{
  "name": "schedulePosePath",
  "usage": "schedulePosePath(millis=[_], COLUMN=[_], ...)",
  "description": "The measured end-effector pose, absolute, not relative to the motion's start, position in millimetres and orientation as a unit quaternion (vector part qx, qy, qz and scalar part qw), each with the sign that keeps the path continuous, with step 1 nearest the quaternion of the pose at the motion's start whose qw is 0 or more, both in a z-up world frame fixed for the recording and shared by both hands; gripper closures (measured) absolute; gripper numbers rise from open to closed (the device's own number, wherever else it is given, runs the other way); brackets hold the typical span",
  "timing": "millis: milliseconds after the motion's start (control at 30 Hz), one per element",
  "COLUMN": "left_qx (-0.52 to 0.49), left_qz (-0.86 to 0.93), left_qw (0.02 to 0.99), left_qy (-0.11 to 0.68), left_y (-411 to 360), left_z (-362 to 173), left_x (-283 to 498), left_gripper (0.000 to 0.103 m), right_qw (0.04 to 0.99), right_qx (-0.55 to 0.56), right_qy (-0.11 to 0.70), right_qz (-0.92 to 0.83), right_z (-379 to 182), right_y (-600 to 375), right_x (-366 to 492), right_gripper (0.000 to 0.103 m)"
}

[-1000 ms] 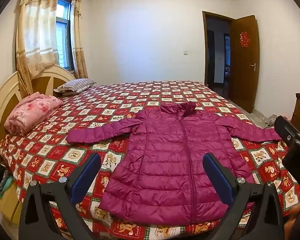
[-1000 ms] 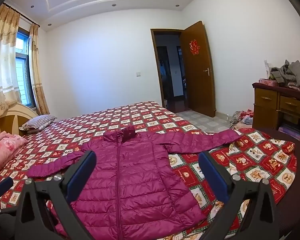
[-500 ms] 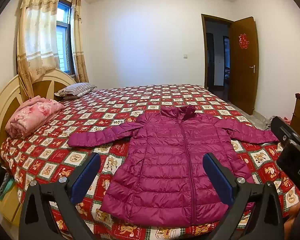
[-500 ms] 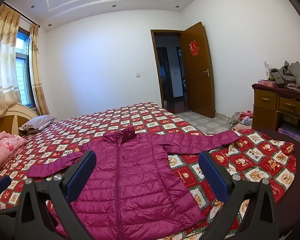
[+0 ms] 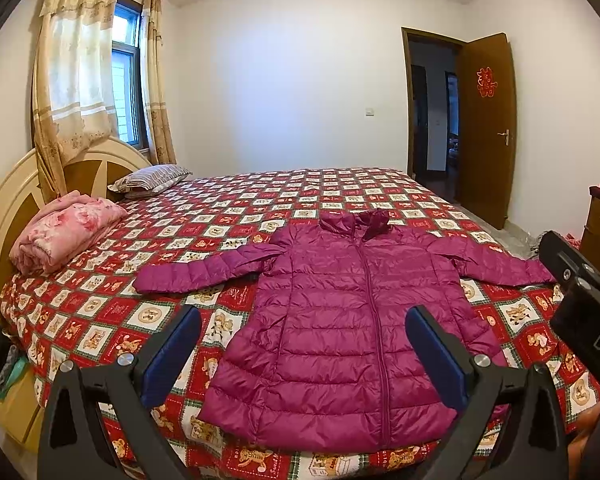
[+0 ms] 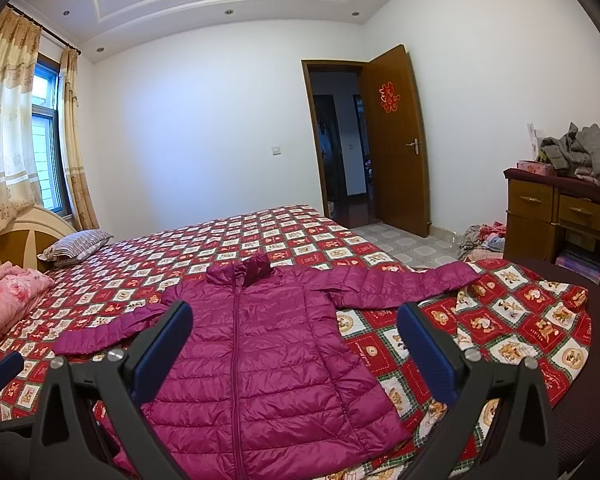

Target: Fold large clothes

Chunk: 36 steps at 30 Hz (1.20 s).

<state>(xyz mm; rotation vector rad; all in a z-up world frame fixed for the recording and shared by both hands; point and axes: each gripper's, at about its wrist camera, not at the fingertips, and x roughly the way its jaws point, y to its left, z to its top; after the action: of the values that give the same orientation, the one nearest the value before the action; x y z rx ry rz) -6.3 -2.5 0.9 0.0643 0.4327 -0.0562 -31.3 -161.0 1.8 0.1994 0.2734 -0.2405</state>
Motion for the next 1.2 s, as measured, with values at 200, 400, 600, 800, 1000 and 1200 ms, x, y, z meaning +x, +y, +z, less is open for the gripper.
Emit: schedulePosePath(millis=[200,400,600,800,1000,1200], left_qx=[0.032,0.031,0.031,0.031,0.030,0.030], left_qz=[-0.029,-0.029,-0.030,-0.031,-0.030,-0.031], left_qw=[0.976,0.976,0.976,0.976,0.977,0.976], left_qy=[0.215,0.215,0.215,0.211,0.211,0.211], left_y=[-3.1,-2.7,-2.7,-3.4,-2.9,-3.8], left_z=[0.5,0.7,1.1,3.0,2.6,2.7], left_x=[-7.2,-7.4,-7.1,-8.6,-9.1,-9.1], left_gripper=[0.001,0.001,0.001,0.001,0.001,0.001], right_qw=[0.979,0.979,0.979,0.979,0.979,0.979], right_qx=[0.098,0.099,0.099,0.099,0.099,0.101], right_qy=[0.136,0.136,0.134,0.134,0.134,0.134], right_qz=[-0.120,-0.120,-0.120,-0.120,-0.120,-0.120], right_z=[1.8,2.0,2.4,2.6,2.5,3.1], right_y=[-160.8,-159.9,-160.6,-160.7,-160.9,-161.8], right_x=[-31.3,-31.4,-31.9,-32.2,-32.3,-32.7], right_gripper=[0.000,0.000,0.000,0.000,0.000,0.000])
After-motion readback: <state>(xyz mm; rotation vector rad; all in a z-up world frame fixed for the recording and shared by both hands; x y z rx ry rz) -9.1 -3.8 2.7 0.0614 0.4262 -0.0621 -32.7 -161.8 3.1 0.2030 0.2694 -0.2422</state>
